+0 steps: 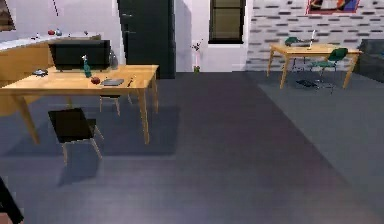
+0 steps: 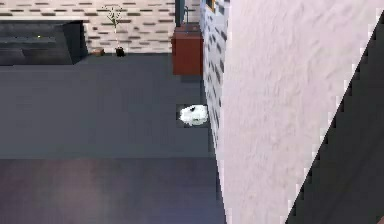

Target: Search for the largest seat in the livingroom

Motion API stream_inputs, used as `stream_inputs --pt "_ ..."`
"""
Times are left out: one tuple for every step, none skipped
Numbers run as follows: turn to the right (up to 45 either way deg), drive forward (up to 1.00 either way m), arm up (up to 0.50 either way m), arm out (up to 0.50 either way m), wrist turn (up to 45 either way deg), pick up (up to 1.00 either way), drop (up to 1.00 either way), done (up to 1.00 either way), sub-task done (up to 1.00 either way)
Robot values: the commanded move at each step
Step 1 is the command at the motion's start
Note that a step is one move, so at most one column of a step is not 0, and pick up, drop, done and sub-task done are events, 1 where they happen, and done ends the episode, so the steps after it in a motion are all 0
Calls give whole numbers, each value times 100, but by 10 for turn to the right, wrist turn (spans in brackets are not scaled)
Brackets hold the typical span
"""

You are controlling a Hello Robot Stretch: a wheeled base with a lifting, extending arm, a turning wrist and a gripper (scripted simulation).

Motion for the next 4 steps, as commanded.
stream_inputs --pt "270 0 0 0 0 0 0 0 0" --pt "0 100 0 0 0 0 0 0 0" --pt "0 100 0 0 0 0 0 0 0" --pt "30 0 0 0 0 0 0 0 0"
